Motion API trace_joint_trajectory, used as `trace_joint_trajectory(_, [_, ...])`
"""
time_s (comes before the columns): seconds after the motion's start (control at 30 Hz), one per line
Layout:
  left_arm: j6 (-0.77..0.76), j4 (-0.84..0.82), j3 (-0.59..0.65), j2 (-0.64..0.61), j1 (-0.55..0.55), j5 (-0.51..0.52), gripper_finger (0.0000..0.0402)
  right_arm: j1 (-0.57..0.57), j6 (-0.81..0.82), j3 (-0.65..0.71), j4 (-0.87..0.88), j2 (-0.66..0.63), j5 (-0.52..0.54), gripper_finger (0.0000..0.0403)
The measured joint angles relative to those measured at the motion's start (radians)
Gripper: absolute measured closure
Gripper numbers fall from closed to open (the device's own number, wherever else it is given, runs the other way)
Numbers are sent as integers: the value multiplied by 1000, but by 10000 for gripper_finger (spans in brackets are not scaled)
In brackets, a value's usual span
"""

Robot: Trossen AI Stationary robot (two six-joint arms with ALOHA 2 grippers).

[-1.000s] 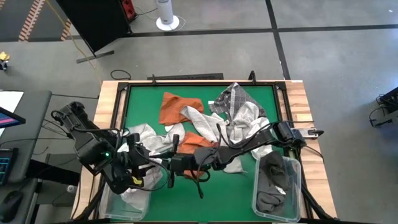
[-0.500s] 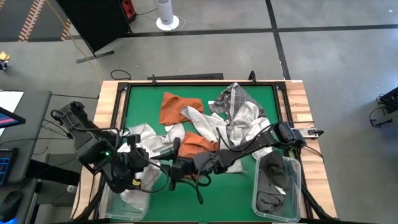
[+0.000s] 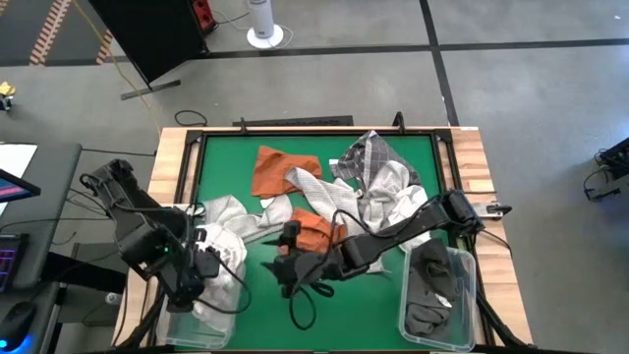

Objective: Sort towels by color in basket
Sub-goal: Put the white squared towel into the left transparent bin

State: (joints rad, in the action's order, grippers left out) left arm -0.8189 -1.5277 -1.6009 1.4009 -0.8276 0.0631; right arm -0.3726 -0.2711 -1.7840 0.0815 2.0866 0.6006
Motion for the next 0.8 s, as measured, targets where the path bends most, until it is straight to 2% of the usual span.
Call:
trace_joint_trajectory(0.23, [-66,77,148,0,-4,-83,396,34,138,0,200,-57,0,122])
trace_joint_trajectory(0.4, [-100,160,244,0,-5,-87,395,42,203,11,343,-97,7,122])
trace_joint_trajectory(0.53, [-132,229,289,0,-17,-58,394,46,269,80,448,-170,15,122])
trace_joint_trajectory(0.63, [-154,284,315,4,-29,-29,394,64,313,173,458,-231,33,122])
trace_joint_trajectory(0.8, [-188,315,365,42,-41,-31,394,100,342,346,314,-349,39,122])
